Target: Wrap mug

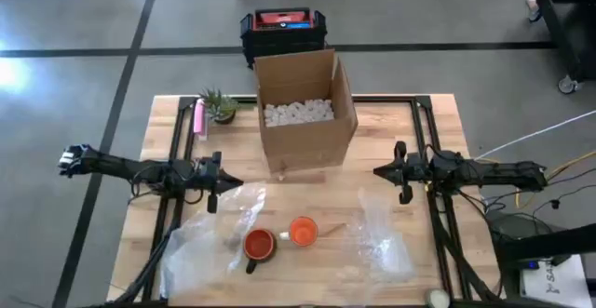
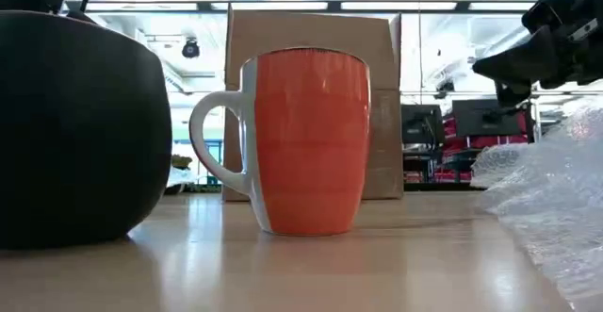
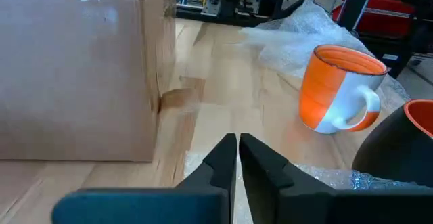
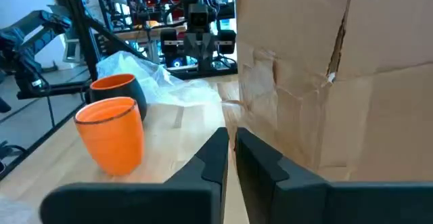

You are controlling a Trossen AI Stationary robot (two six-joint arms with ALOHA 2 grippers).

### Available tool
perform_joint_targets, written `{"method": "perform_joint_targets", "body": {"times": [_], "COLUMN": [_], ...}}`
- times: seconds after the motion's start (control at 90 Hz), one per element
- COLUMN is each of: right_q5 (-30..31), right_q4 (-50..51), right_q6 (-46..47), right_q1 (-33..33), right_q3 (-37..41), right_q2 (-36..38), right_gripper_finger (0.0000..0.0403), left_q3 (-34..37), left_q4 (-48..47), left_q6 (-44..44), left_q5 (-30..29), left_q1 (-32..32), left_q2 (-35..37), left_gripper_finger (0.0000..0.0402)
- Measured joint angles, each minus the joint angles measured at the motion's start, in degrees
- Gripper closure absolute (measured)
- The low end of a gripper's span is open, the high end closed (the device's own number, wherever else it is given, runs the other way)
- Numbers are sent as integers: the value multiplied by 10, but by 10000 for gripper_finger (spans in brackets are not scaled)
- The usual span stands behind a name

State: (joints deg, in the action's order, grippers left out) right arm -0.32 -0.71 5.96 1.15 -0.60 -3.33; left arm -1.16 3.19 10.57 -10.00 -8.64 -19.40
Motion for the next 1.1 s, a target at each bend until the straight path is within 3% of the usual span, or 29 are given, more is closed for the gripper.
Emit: {"method": "perform_joint_targets", "body": {"times": [0.578,0.844,1.0,1.1], "right_q5": [5,5,5,4], "right_q4": [-3,-13,-17,-36], "right_q6": [0,47,66,68], "right_q1": [0,0,0,0], "right_q3": [0,0,0,0], "right_q2": [0,0,0,0], "right_gripper_finger": [389,389,389,389], "left_q3": [0,0,-1,-1], "left_q4": [30,201,274,283], "left_q6": [-15,-8,-12,-27], "left_q5": [-8,-32,-128,-134], "left_q1": [1,1,2,1], "left_q2": [0,-1,-4,-4], "left_gripper_finger": [395,395,395,397]}}
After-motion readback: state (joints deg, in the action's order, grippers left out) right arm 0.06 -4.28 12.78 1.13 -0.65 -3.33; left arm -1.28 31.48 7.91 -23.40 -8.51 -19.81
